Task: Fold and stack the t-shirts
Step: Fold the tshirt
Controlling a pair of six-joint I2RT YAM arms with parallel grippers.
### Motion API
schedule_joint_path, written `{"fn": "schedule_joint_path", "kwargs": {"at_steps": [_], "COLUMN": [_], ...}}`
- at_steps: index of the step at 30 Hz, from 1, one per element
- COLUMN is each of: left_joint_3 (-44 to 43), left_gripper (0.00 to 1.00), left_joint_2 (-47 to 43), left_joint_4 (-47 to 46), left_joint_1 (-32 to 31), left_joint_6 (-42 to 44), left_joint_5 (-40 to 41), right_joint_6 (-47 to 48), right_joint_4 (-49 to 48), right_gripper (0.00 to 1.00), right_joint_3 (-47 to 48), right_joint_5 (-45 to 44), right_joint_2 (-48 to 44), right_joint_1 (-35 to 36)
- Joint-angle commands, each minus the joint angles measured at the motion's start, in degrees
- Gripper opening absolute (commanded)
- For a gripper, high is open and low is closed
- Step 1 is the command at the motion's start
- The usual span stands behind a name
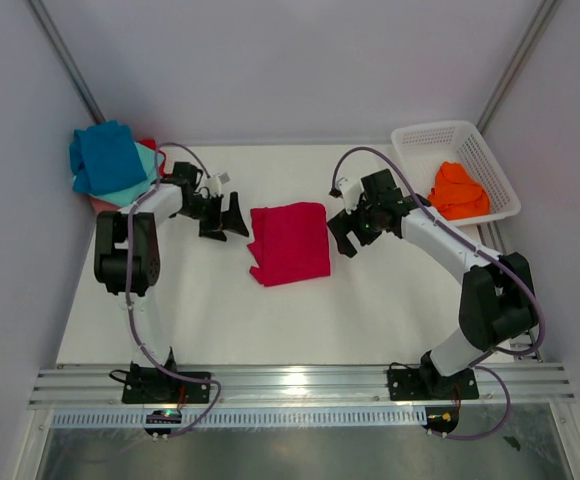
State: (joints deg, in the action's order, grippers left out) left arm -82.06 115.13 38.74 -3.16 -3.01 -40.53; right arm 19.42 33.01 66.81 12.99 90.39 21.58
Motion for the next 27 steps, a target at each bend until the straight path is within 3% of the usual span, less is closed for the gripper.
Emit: {"fn": "schedule_joint_path", "kwargs": {"at_steps": [1,27], "left_joint_3": [-0.8,-7.1], "left_gripper": [0.99,0.99], "left_joint_2": [2.0,9.5], "left_joint_4": [-3.3,-5.0], "left_joint_1": [-1.7,-11.3], "left_joint_6": [-1.7,-4.6], "left_joint_5": [1.5,1.9], "right_joint_6": [-0.8,-1.8], "right_joint_4": [-0.4,0.1], "right_gripper": [0.99,0.99], "right_joint_3": [1.7,2.6], "right_joint_5": [1.6,2.8], "right_joint_2": [0.2,3.4], "right_joint_1": [0.0,0.1]}}
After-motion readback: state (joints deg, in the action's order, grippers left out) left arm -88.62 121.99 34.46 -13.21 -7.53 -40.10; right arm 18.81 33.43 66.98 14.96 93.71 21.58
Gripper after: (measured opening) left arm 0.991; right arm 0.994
